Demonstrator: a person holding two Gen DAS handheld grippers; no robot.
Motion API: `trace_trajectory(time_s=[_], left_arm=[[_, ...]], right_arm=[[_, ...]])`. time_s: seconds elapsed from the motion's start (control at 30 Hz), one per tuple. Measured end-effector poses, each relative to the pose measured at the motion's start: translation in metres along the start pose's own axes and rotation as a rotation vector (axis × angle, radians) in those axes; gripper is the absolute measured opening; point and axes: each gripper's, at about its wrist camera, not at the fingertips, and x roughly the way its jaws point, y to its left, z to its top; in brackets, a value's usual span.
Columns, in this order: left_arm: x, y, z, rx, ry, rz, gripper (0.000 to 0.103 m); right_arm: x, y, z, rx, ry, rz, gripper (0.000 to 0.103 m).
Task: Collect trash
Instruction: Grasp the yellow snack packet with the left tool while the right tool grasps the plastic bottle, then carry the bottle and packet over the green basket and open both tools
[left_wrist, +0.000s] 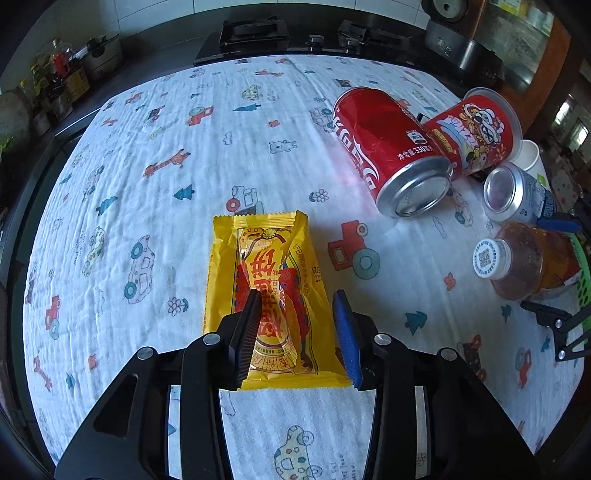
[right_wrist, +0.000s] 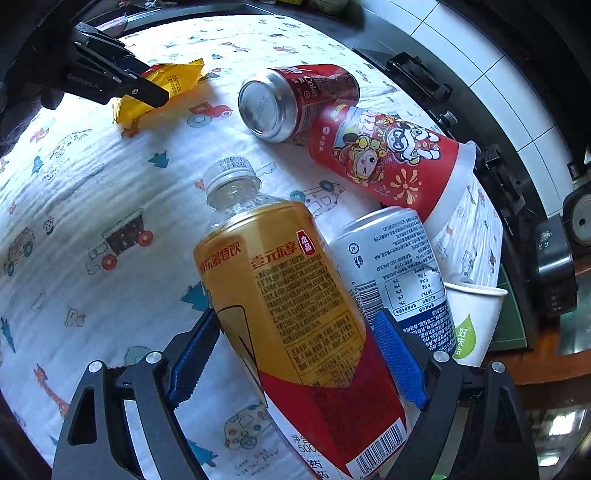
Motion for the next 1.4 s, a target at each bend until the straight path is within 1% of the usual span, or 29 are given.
trace_trajectory(time_s=[0.07,0.13,0.2,0.27,0.37,0.4,0.47,0.57,0.67,0.73,0.93,1.03,1.07,1.1,1.13,1.2,1.3,1.33,1.37,1.4], left_arm=[[-0.002,-0.002,-0.001,0.015,-0.004,0.008,0.04],[-0.005,-0.004,-0.002,0.025,-0.005,0.006,0.035],[-0.008,-0.006,-0.004,0.034,-0.005,-0.003,0.031],[-0.009,-0.008,-0.005,0.047,-0.006,0.001,0.03],[-0.011,-0.011,-0.008,0.061,-0.002,-0.003,0.024],[-0.011,-0.011,-0.009,0.064,-0.001,-0.007,0.021],[-0.013,-0.014,-0.012,0.07,-0.003,-0.012,0.019],[-0.017,-0.019,-0.017,0.083,-0.006,-0.013,0.019],[-0.023,-0.026,-0.022,0.1,-0.01,-0.029,0.019],[-0.027,-0.03,-0.025,0.117,-0.014,-0.031,0.019],[-0.028,-0.039,-0.032,0.146,-0.005,-0.038,0.019],[-0.025,-0.04,-0.034,0.151,0.004,-0.027,0.02],[-0.025,-0.04,-0.035,0.154,0.005,-0.023,0.023],[-0.025,-0.04,-0.035,0.154,0.004,-0.017,0.029],[-0.025,-0.04,-0.035,0.151,0.005,-0.01,0.038],[-0.022,-0.039,-0.035,0.147,0.004,0.012,0.049],[-0.02,-0.043,-0.036,0.161,-0.001,0.027,0.048],[-0.02,-0.044,-0.037,0.164,-0.003,0.033,0.04],[-0.02,-0.045,-0.038,0.165,-0.004,0.037,0.036],[-0.02,-0.046,-0.039,0.163,-0.007,0.04,0.028]], right_arm=[[-0.005,0.005,-0.002,0.002,0.002,0.043,0.08],[-0.01,0.011,-0.006,-0.001,0.007,0.072,0.08],[-0.014,0.016,-0.01,0.015,0.016,0.092,0.08],[-0.019,0.019,-0.013,0.051,0.02,0.121,0.08],[-0.026,0.024,-0.02,0.104,0.009,0.164,0.079],[-0.027,0.024,-0.022,0.132,0.006,0.183,0.079],[-0.032,0.02,-0.027,0.195,-0.007,0.217,0.077],[-0.038,0.028,-0.035,0.202,-0.017,0.19,0.077],[-0.042,0.036,-0.043,0.205,-0.016,0.199,0.077],[-0.045,0.042,-0.046,0.192,-0.019,0.188,0.077],[-0.036,0.054,-0.044,0.147,-0.031,0.12,0.083],[-0.029,0.059,-0.044,0.136,-0.033,0.074,0.082],[-0.03,0.06,-0.045,0.132,-0.04,0.059,0.08],[-0.031,0.06,-0.046,0.136,-0.047,0.058,0.08],[-0.032,0.061,-0.047,0.144,-0.052,0.055,0.079],[-0.035,0.062,-0.051,0.148,-0.066,0.037,0.077],[-0.041,0.063,-0.059,0.18,-0.085,0.043,0.077],[-0.043,0.062,-0.062,0.197,-0.093,0.047,0.077],[-0.046,0.061,-0.065,0.211,-0.1,0.052,0.077],[-0.05,0.061,-0.069,0.227,-0.108,0.053,0.077]])
